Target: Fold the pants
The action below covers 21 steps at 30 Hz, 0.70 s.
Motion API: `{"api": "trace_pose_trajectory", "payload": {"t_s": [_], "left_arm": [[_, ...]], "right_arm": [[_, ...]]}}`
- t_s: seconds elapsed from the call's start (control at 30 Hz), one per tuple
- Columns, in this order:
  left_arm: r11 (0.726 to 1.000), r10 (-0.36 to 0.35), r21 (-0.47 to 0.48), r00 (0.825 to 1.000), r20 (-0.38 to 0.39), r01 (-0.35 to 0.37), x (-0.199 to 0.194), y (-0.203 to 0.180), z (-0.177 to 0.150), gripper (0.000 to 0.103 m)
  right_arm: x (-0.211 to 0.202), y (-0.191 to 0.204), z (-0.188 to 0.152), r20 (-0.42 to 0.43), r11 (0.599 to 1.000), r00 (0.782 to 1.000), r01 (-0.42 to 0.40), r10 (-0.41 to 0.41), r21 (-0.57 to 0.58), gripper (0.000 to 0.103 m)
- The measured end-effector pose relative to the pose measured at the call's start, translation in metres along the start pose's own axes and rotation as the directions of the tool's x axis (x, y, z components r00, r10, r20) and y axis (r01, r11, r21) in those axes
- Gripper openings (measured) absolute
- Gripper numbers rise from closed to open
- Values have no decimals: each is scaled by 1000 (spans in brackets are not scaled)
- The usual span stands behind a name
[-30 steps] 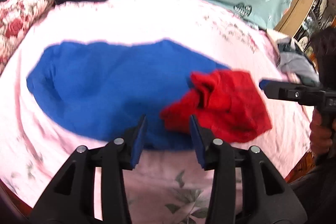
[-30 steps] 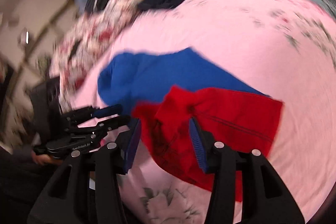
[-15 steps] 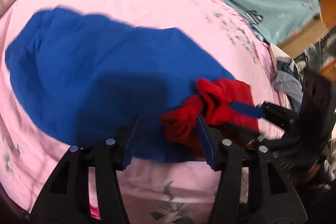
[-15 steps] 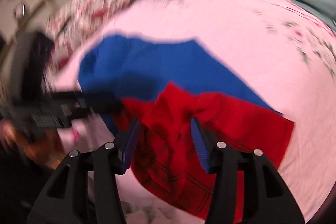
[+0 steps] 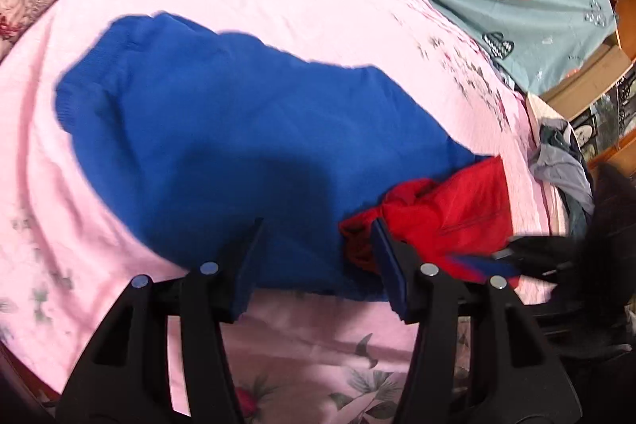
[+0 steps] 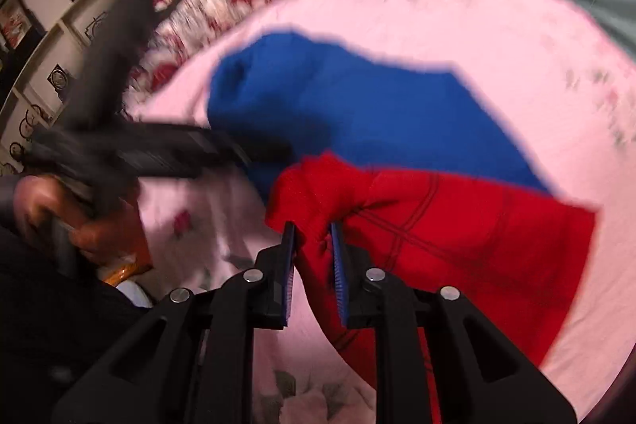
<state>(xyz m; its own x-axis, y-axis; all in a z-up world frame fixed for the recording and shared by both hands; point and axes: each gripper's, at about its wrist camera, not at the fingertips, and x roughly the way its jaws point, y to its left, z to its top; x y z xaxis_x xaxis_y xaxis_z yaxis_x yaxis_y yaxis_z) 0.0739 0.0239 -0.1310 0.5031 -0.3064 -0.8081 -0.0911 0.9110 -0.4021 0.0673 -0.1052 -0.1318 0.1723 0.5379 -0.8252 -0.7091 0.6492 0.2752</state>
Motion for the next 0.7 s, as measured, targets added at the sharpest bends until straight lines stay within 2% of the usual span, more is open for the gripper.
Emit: {"api": "trace_pose_trajectory", "payload": {"t_s": [0.07,0.13,0.23,0.27,0.3,0.37,0.4,0.47,0.53,0.57,0.6,0.67,0.7], "left_arm": [[1000,-5,8,1000,26,5,-10,-4,4,54],[996,-63,69,997,41,60,-17,-21,10,55],[968,-165,186,986,-28,167,-3,-60,12,60],[961,-156,223,986,-64,166,11,-70,8,60],[964,-123,227,988,-88,140,22,-68,5,60],[981,-80,163,985,-150,105,50,-56,0,56],[982,-109,139,985,-135,128,52,-51,0,57],[976,-87,185,987,-132,111,51,-55,-1,57],[969,-69,227,990,-127,96,50,-58,-4,57],[969,-69,229,990,-123,96,50,-57,-5,57],[970,-73,221,990,-119,98,49,-55,-5,57],[972,-73,214,990,-119,98,49,-53,-6,57],[972,-71,213,990,-121,96,50,-54,-5,57]], "right_arm": [[2,-4,-1,7,1000,1000,-15,15,18,19],[1,-9,-3,10,998,999,-35,35,47,20],[2,-8,-7,19,998,999,-37,36,47,28],[2,-8,-8,17,998,999,-32,31,49,38],[3,-6,-7,11,998,1000,-28,28,49,42],[-10,-3,-10,-1,999,1000,-21,21,26,46],[-17,-4,-12,3,1000,1000,-19,19,15,46],[-43,-13,-19,27,1000,1000,-9,9,23,46],[-76,-38,-25,99,992,995,12,-25,128,47],[-89,-57,-29,136,976,989,20,-51,215,49],[-99,-82,-35,162,944,983,33,-91,329,49],[-99,-120,-47,140,874,979,62,-147,482,49],[-94,-131,-49,126,855,981,65,-150,515,50]]}}
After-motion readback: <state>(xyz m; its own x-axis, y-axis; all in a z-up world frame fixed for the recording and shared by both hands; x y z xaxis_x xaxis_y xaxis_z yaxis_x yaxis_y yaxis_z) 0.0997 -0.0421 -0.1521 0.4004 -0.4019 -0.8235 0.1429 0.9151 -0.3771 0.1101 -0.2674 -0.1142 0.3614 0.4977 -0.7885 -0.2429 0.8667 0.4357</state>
